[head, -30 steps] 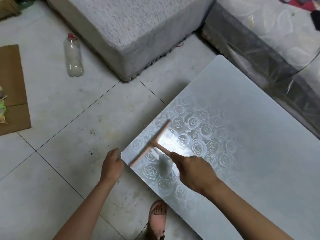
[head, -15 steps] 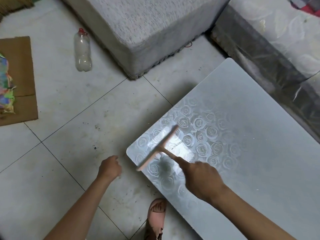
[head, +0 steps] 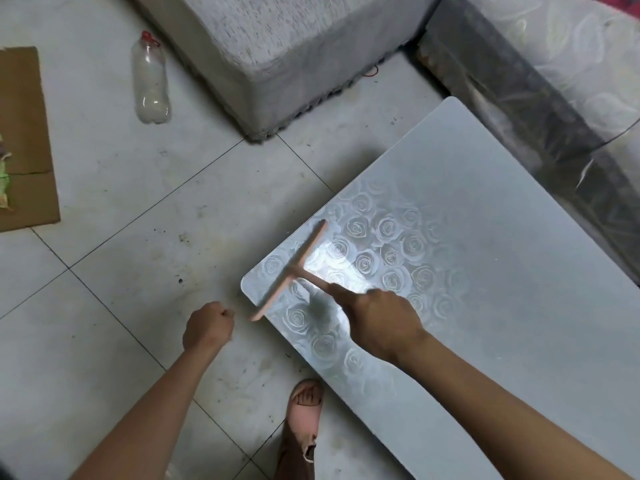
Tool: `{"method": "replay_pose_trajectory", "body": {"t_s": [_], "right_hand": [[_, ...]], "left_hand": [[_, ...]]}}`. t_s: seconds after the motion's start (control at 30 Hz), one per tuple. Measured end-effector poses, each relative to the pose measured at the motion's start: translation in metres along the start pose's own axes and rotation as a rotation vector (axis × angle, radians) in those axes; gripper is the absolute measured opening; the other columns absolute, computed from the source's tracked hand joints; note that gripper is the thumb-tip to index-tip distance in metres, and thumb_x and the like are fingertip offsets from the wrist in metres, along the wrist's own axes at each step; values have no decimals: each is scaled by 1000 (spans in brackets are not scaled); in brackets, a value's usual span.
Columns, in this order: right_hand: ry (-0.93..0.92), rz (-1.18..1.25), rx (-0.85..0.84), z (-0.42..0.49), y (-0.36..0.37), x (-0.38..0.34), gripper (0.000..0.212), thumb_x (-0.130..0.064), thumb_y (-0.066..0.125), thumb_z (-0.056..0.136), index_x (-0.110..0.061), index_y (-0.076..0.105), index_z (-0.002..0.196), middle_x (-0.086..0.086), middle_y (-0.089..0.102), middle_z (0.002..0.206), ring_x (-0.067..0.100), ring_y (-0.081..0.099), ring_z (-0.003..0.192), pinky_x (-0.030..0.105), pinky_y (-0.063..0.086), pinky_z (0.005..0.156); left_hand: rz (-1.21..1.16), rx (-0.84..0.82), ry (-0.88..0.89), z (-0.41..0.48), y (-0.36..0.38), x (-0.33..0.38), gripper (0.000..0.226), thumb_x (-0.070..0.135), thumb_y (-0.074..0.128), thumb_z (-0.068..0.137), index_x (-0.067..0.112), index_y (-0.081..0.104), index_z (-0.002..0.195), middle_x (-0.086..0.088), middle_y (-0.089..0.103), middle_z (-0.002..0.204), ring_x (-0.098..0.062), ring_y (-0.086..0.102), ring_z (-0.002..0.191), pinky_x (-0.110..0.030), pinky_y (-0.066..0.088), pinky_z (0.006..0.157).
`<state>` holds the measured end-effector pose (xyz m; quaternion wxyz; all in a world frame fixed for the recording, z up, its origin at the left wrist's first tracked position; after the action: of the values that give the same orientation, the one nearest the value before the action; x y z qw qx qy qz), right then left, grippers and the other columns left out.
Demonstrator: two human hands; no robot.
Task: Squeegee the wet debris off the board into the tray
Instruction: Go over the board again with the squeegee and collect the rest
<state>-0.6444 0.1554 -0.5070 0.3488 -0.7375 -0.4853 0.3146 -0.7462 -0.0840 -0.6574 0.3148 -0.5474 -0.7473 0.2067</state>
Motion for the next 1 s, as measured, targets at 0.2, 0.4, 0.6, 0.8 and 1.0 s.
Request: {"method": "replay_pose_trajectory", "body": {"t_s": [0.2,0.4,0.6,0.8,1.0], "right_hand": [[199,18,-134,-104,39,82,71,-25,31,96,-60,-13,139,2,56,79,28,59,76,34,40,62],[138,-22,-131,-96,9,58,78,-17,35,91,-60,-7,141,4,63,92,28,61,89,34,38,67],[73,46,-119,-48,12,7,83,-6,42,86,-43,3,149,9,65,97,31,61,90,32,35,63],[220,97,-146,-133,44,86,82,-12,35,89,-56,-9,143,7,56,81,30,51,73,32,34,62],[68,217,10,-115,25,63,53,-25,35,97,-46,16,142,6,51,89,35,59,81,33,32,60]], "left_hand": [[35,-126,-92,-9,7,-9,55,39,22,101,7,67,108,-11,71,102,-32,59,106,-37,44,95],[391,-22,288,-40,23,28,80,13,44,91,10,-8,152,-10,-15,159,-29,6,147,-42,23,114],[819,1,412,-50,44,40,76,21,45,94,7,-2,152,-11,-27,156,-25,-17,147,-52,3,117],[905,-73,372,-51,46,46,67,15,36,93,7,4,151,-9,-19,159,-22,-11,148,-53,2,118],[503,41,425,-62,29,81,56,16,39,96,7,25,149,-11,11,159,-23,12,147,-39,18,116]]}}
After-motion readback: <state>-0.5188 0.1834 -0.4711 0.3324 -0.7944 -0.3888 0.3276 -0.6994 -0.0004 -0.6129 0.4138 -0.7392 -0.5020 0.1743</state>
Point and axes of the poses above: each hand's wrist, its own z-axis towards the middle knuckle, its own y-axis out of the palm, x = y × z, the point moved 7 cm from there along z, towards the middle knuckle
